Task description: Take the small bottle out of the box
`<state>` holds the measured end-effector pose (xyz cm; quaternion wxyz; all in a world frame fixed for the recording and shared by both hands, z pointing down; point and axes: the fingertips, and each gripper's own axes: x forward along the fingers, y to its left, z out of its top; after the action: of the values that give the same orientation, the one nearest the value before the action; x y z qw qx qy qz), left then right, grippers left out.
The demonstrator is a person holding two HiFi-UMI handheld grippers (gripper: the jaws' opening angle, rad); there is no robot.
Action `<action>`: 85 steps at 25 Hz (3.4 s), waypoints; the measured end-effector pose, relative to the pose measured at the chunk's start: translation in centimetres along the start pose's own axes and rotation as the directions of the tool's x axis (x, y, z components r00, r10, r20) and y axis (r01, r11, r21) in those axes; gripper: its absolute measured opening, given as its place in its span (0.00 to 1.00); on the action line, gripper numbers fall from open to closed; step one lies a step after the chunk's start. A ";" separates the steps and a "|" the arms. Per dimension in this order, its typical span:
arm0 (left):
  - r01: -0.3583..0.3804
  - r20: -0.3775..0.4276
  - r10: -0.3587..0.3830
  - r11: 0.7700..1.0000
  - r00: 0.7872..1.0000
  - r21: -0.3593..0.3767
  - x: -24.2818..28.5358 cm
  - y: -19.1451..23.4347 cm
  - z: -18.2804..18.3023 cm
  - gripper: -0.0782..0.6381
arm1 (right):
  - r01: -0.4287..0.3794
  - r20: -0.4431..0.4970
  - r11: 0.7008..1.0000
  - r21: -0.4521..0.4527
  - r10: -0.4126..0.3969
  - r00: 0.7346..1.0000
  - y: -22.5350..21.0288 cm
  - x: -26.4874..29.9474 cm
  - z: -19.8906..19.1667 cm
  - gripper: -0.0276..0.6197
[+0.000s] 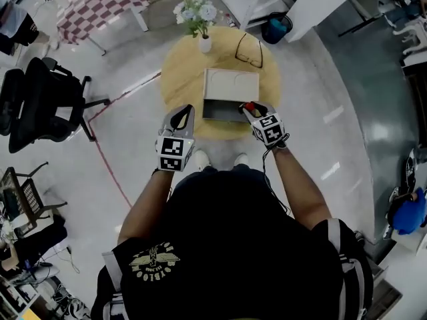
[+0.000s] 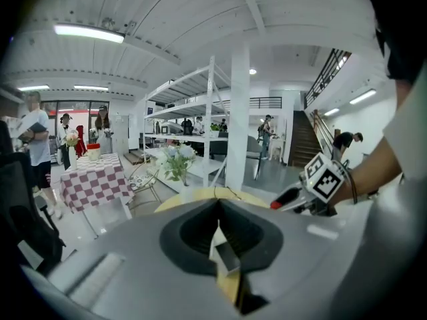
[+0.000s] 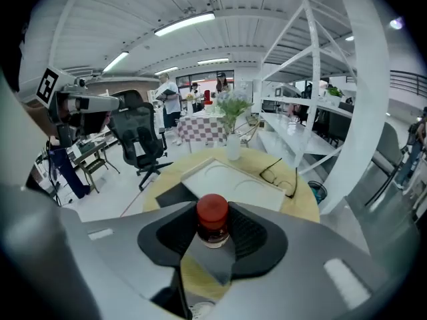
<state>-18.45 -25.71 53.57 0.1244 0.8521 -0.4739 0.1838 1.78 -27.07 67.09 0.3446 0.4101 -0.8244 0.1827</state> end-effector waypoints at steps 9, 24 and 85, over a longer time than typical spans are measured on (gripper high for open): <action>-0.152 -0.081 0.150 0.988 0.985 -0.025 -6.3 2.9 -4.0 0.11 | -0.026 -0.065 0.996 -0.084 0.020 0.998 2.2 7.4 -3.1 0.28; -0.139 -0.060 0.137 0.990 0.989 -0.032 -5.7 1.1 -3.1 0.11 | -0.030 0.007 0.983 -0.180 0.032 0.999 2.8 7.7 -3.0 0.35; -0.213 0.302 0.207 0.977 0.931 -0.013 3.6 -14.2 20.6 0.11 | -0.152 0.580 0.985 -0.081 0.171 0.796 -7.2 -23.8 16.1 0.05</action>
<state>-0.55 -29.03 35.99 0.0220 0.8157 -0.5740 0.0686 10.97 -27.65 38.97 0.0638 0.3695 -0.9249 0.0636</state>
